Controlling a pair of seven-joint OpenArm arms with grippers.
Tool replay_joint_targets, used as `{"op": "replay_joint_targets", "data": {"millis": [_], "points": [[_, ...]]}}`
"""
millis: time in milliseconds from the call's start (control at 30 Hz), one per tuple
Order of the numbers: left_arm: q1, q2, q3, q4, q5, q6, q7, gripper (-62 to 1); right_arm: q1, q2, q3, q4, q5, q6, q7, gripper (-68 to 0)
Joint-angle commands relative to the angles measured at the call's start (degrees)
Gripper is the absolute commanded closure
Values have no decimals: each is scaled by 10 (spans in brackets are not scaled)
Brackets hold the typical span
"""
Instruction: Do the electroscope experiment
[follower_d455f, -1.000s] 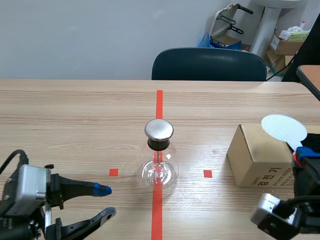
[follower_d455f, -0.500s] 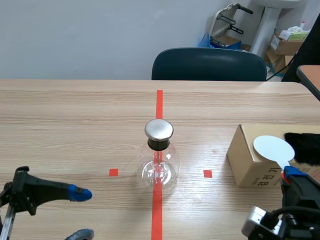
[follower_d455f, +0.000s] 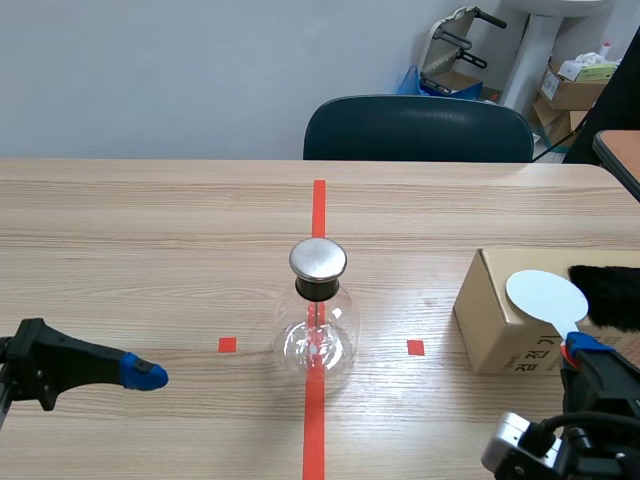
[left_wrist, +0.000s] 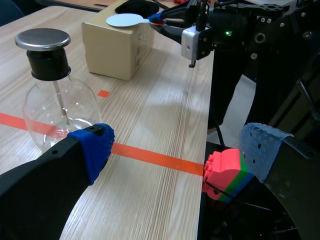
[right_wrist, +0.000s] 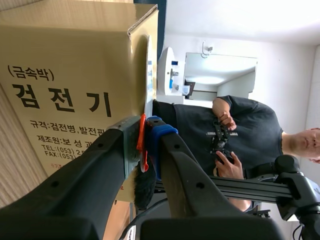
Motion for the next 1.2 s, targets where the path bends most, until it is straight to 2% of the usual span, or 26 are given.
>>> {"op": "replay_joint_targets", "data": {"millis": [0,100,333,467,1167], "points": [[-2,-1,-2,12,-4,1,-12,-538,2,6,1,3,2,-35,-2,-13],[-2,-2,-2,12,-4,1,-12,-538,2,6,1,3,2,-35,-2,-97],[-2,-2,-2,12,-4,3,-14,-538,2,6,1,3,2,-35,-2,-496],[-2,-2,-2,12,-4,3,-14,-538,2,6,1,3,2,-35,-2,-679],[-2,-2,-3,12,-4,3,-14,-538,2,6,1,3,2,-35,-2,-679]]}}
